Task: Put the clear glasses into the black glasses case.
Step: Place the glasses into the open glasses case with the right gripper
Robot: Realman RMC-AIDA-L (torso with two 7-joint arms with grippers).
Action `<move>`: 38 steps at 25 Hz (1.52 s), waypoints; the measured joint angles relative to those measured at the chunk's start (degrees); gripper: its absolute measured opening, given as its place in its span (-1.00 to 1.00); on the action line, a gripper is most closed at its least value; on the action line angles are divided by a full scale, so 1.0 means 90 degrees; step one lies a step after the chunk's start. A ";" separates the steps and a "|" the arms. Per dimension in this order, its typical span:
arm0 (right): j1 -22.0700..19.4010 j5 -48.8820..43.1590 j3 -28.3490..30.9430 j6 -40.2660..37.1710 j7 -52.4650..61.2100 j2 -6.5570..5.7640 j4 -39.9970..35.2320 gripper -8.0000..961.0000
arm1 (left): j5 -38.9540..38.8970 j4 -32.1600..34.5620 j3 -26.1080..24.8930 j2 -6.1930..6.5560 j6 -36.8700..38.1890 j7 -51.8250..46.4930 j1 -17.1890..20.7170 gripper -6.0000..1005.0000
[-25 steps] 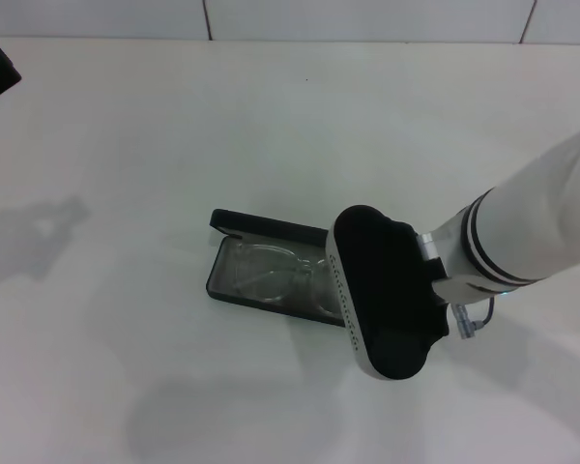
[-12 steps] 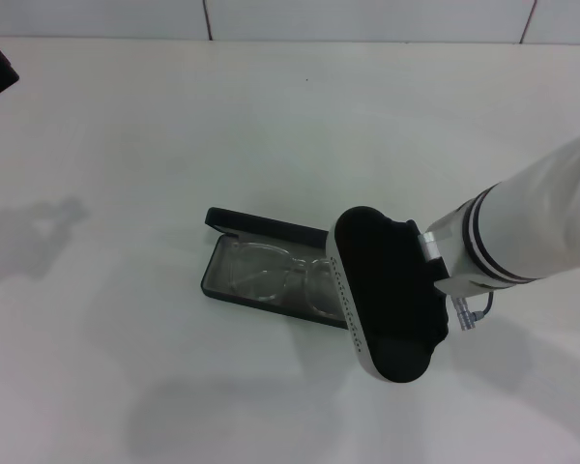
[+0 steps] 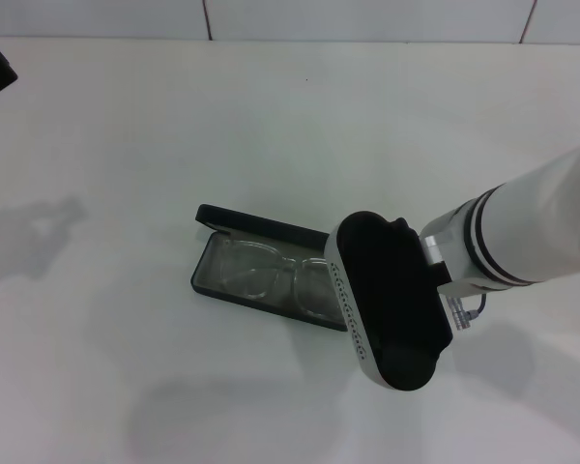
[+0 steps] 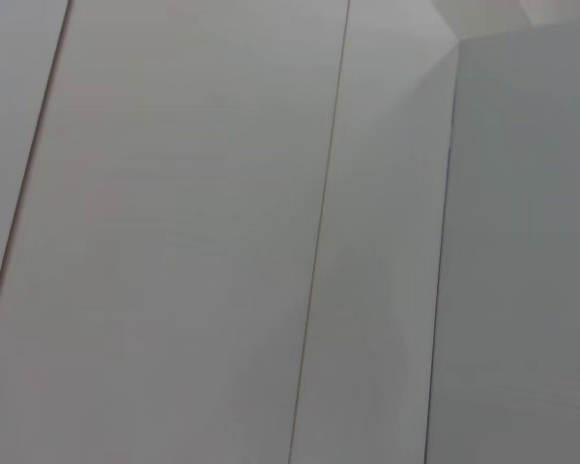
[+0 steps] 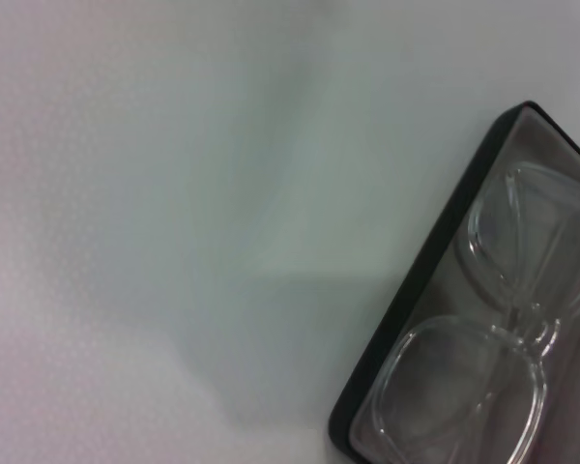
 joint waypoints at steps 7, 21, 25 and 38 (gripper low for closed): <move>-0.0016 0.0018 -0.0128 -0.0102 -0.0019 -0.0011 -0.0091 -0.69 | -0.0003 0.0004 0.0000 -0.0001 0.0000 0.0000 -0.0004 -0.68; 0.0018 -0.0008 -0.0218 0.0119 -0.0143 -0.0002 0.0000 -0.69 | -0.0004 0.0002 0.0000 -0.0001 0.0000 0.0016 0.0015 -0.68; -0.0013 0.0008 -0.0217 0.0271 -0.0234 -0.0009 0.0044 -0.69 | -0.0005 0.0008 0.0009 -0.0001 0.0000 0.0008 0.0019 -0.68; -0.0362 -0.0020 -0.0216 0.0928 -0.0708 0.0004 0.0051 -0.69 | -0.0004 0.0007 0.0029 -0.0001 0.0064 0.0001 0.0054 -0.68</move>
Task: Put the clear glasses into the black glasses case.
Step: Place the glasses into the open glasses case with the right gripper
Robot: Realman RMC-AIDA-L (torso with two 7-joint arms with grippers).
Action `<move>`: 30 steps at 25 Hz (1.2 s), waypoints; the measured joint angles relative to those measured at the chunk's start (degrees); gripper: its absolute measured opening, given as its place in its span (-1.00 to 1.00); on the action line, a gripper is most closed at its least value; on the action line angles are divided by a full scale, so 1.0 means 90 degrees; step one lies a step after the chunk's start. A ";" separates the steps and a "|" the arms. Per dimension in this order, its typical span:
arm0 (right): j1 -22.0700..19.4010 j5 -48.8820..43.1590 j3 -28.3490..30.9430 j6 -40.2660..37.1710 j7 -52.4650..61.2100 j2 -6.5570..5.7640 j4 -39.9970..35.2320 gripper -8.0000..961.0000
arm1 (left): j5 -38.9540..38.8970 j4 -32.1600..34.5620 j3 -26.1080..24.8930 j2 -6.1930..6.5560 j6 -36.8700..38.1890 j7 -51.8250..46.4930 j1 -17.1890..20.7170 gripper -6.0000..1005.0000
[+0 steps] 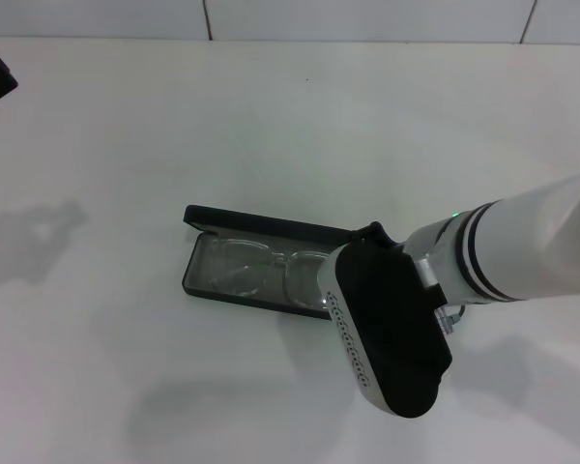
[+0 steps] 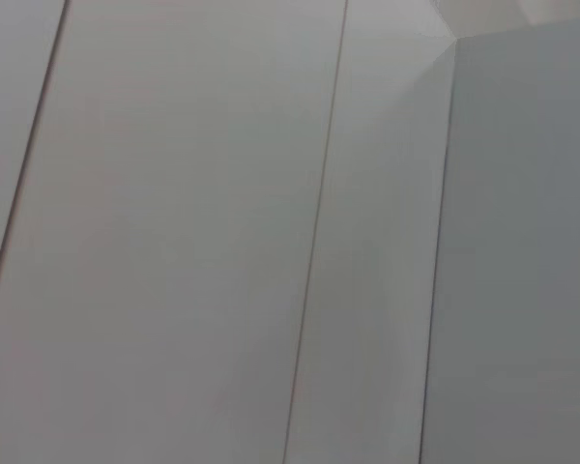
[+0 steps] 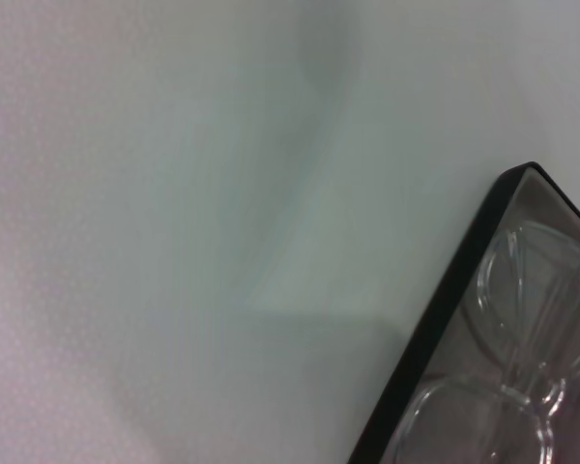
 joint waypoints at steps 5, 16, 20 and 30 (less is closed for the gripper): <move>-0.0146 -0.0015 0.0036 -0.0006 -0.0044 -0.0005 -0.0048 -0.69 | 0.0000 -0.0003 -0.0027 0.0000 0.0081 -0.0002 0.0011 -0.68; -0.0407 -0.0029 0.0146 0.0311 -0.0375 -0.0005 0.0036 -0.69 | 0.0000 -0.0008 0.0001 -0.0010 0.0093 -0.0081 0.0016 -0.68; -0.0410 -0.0029 0.0146 0.0430 -0.0456 -0.0005 0.0128 -0.69 | 0.0000 -0.0008 0.0007 -0.0010 0.0100 -0.0082 0.0040 -0.68; -0.0353 0.0027 0.0135 0.0901 -0.0672 -0.0006 0.0417 -0.69 | 0.0000 -0.0007 0.0010 -0.0020 0.0102 -0.0088 0.0083 -0.68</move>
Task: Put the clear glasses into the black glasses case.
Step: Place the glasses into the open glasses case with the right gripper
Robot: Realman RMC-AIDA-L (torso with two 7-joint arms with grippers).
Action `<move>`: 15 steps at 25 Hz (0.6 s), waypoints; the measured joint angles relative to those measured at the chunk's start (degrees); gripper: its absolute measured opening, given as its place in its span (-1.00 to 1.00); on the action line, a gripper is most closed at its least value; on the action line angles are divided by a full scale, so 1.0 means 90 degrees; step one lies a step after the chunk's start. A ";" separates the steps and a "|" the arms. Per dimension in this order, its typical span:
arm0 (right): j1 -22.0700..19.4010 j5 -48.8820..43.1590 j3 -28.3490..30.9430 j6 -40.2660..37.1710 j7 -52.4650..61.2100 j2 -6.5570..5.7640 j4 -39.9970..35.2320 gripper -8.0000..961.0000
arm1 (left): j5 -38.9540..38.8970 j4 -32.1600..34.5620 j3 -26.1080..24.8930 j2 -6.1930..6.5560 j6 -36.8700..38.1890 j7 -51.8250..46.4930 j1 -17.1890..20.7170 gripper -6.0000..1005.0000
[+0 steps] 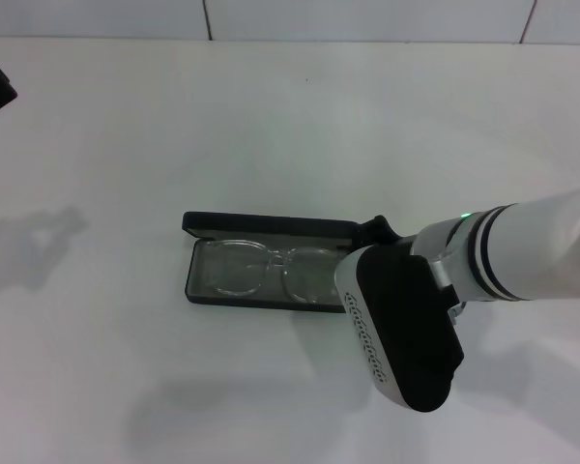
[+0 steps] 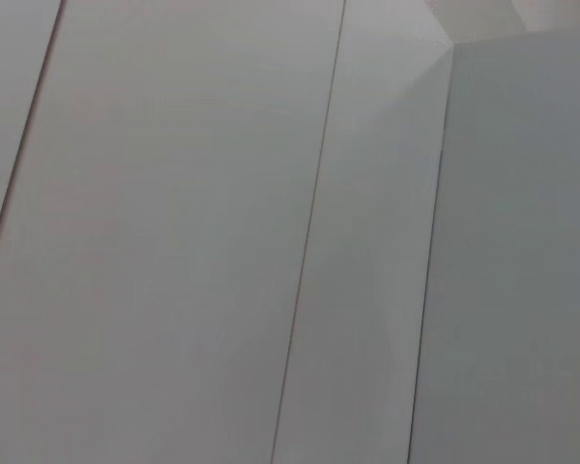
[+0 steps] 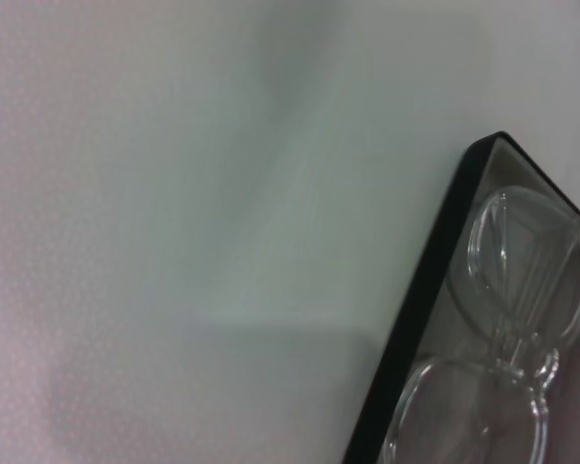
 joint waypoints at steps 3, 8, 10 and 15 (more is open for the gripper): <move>-0.0009 0.0021 -0.0012 0.0130 -0.0092 0.0001 0.0014 -0.69 | 0.0000 0.0000 0.0000 0.0000 0.0000 -0.0005 0.0000 -0.68; -0.0046 0.0191 -0.0019 0.0338 -0.0342 0.0001 0.0019 -0.69 | 0.0000 0.0000 0.0000 0.0000 0.0000 -0.0033 -0.0001 -0.68; -0.0049 0.0224 -0.0011 0.0350 -0.0381 0.0004 0.0009 -0.69 | 0.0000 0.0000 0.0000 0.0000 0.0000 -0.0055 -0.0001 -0.68; -0.0281 0.0188 -0.0046 0.0161 -0.0378 0.0006 -0.0383 -0.69 | 0.0000 0.0007 -0.0022 0.0000 -0.0001 -0.0069 0.0035 -0.68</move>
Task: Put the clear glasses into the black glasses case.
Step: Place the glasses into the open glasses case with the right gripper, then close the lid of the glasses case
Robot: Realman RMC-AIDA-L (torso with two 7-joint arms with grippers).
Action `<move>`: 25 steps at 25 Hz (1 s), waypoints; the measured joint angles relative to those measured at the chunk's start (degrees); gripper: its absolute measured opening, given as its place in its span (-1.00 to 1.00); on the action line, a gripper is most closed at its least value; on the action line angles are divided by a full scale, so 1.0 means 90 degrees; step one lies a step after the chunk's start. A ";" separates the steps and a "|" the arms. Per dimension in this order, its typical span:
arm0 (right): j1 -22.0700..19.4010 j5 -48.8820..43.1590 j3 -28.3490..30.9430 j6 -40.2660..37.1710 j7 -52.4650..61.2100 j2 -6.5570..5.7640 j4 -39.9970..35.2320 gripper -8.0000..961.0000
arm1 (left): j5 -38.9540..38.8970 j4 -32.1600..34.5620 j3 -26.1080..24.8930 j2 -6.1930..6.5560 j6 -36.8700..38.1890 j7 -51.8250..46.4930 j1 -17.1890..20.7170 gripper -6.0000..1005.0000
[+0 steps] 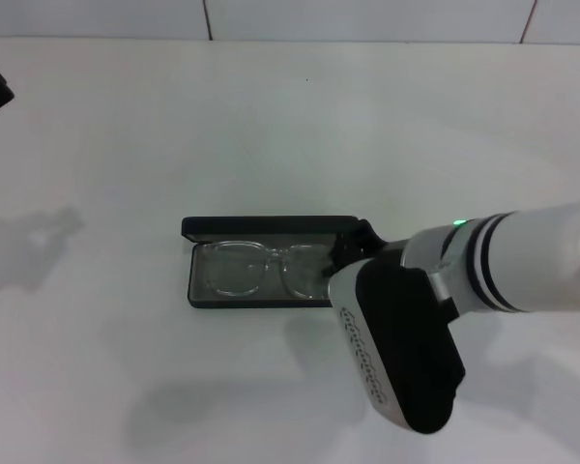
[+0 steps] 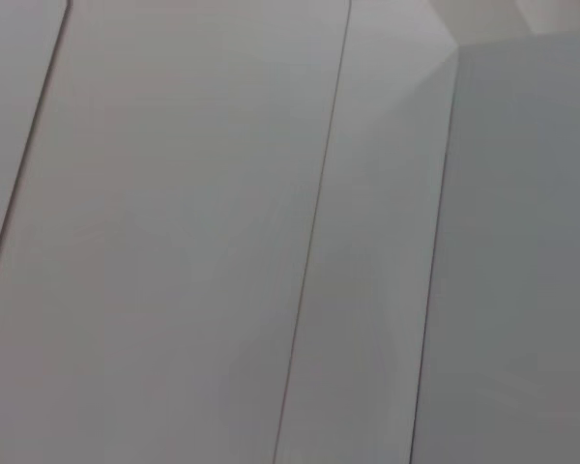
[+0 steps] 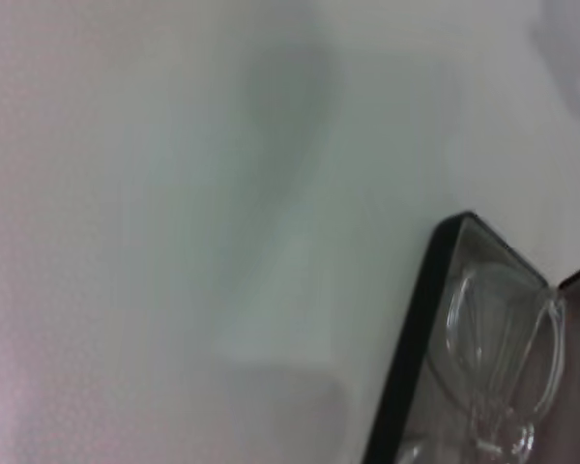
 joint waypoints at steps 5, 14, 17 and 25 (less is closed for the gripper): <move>-0.0255 0.0438 0.0282 -0.0584 0.0130 0.0026 -0.0726 -0.69 | -0.0052 0.0037 -0.0017 0.0014 0.0058 -0.0007 0.0081 -0.68; -0.0705 0.2875 0.3070 -0.2219 0.0357 0.0021 -0.1569 -0.68 | -0.0026 0.0053 -0.0018 0.0093 0.0061 -0.0231 -0.0330 -0.68; -0.0979 0.3846 0.4319 -0.2581 0.0284 0.0007 -0.1527 -0.68 | 0.0213 0.0031 -0.0018 0.0130 -0.0102 -0.0399 -0.0746 -0.68; -0.1541 0.5992 0.7497 -0.3026 -0.0390 -0.0008 -0.0331 -0.68 | 0.1722 -0.0207 0.0027 -0.0014 -0.0972 -0.0676 -0.2064 -0.68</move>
